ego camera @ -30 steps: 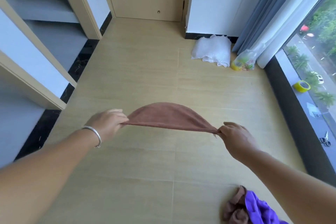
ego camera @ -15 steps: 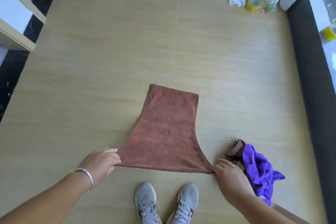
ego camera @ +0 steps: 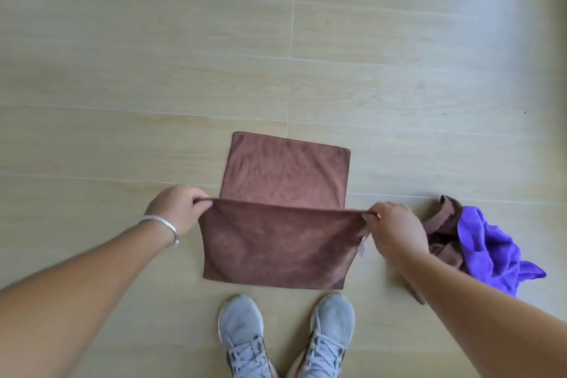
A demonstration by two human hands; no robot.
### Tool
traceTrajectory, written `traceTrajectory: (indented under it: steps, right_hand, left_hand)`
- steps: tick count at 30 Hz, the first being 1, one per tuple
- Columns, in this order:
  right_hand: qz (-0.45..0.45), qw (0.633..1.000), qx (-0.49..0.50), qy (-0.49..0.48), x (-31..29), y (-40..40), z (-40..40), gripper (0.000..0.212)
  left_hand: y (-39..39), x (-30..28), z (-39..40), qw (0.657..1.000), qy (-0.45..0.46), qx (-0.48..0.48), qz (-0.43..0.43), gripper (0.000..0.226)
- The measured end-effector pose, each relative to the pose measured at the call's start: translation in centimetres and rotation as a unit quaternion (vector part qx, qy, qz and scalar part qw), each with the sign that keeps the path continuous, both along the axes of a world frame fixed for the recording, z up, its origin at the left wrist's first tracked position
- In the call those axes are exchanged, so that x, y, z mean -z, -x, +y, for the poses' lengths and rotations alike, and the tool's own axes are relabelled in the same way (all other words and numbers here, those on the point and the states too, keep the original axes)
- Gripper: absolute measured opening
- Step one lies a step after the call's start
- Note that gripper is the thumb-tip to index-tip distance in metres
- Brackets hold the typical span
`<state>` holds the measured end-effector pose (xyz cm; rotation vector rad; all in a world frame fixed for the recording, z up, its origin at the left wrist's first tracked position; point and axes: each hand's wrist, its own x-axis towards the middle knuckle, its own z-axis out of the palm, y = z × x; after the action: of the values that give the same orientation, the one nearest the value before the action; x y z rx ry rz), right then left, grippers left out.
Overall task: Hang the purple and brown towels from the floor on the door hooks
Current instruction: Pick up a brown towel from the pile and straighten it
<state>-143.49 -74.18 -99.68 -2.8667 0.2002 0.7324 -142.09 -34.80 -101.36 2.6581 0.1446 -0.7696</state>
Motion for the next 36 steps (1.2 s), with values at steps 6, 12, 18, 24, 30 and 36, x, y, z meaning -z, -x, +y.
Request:
traceTrajectory:
  steps: [6,12,18,24,30,36]
  right_hand:
    - [-0.065,0.997,0.049,0.0,11.4,-11.3,-1.3,0.025]
    - [-0.167,0.983,-0.079,-0.019,20.0,-17.0,-1.0,0.039]
    - [-0.122,0.898,-0.422,-0.035,21.7,-8.6,-1.7,0.045]
    - [-0.029,0.909,-0.411,0.066,21.2,-10.4,-0.6,0.081]
    - [-0.087,0.931,-0.298,0.195,22.0,-21.1,0.3,0.072]
    - [-0.066,0.943,-0.321,0.054,22.1,-16.6,2.7,0.072]
  left_hand:
    - [-12.4,11.1,-1.4,0.996,-0.029,-0.009,-0.082,0.014]
    - [-17.2,20.2,-4.3,0.98,-0.029,0.01,-0.194,0.054]
    - [-7.4,23.1,-5.4,0.904,-0.037,0.366,-0.216,0.056]
    - [-9.8,23.2,-5.7,0.925,-0.103,0.333,-0.152,0.065]
    - [-21.0,23.4,-5.7,0.938,-0.2,0.24,-0.151,0.065]
    - [-17.4,22.0,-6.5,0.945,-0.142,0.251,-0.153,0.065]
